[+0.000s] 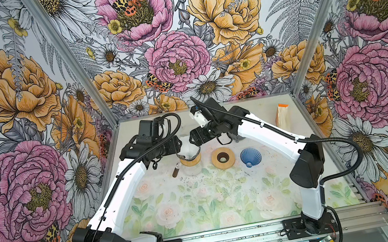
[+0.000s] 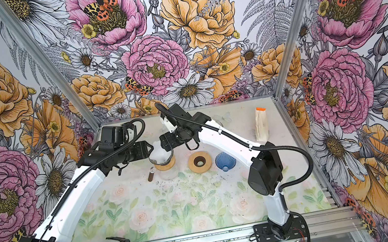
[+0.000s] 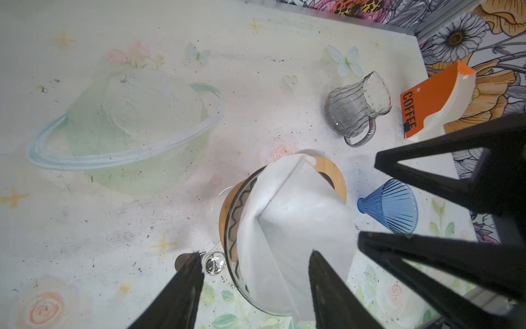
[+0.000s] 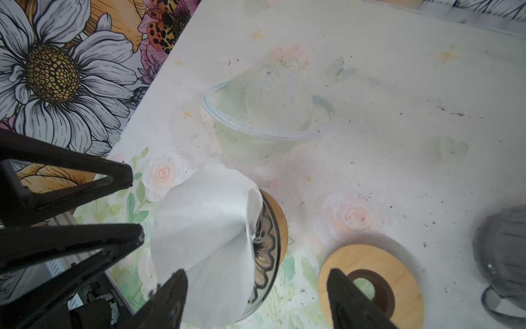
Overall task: Place the coffee filter in the dripper
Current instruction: 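Release the filter, lift right gripper toward wooden ring while left draws back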
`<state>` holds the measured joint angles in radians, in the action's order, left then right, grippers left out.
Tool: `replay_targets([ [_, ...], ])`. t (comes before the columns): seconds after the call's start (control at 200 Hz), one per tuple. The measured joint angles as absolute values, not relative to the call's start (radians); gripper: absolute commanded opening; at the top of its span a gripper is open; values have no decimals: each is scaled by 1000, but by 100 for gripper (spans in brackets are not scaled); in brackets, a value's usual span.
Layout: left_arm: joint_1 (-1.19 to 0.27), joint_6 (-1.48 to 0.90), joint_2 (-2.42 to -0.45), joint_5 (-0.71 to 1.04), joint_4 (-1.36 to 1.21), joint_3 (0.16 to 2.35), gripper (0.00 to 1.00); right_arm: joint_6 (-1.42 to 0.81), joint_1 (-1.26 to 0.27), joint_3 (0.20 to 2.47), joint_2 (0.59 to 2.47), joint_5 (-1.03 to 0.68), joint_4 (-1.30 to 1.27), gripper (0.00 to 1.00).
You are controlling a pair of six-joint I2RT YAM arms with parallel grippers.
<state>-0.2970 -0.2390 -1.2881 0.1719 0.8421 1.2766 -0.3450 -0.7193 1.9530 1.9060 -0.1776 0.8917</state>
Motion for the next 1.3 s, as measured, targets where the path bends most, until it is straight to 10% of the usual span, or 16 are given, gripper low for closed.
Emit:
replay_targets([
  [0.355, -299, -197, -1069, 181, 730, 1206, 90, -286, -569, 1755, 1686, -171, 881, 75],
  [1.301, -450, -130, -942, 226, 696, 908, 98, -257, -452, 1534, 1877, -229, 896, 66],
])
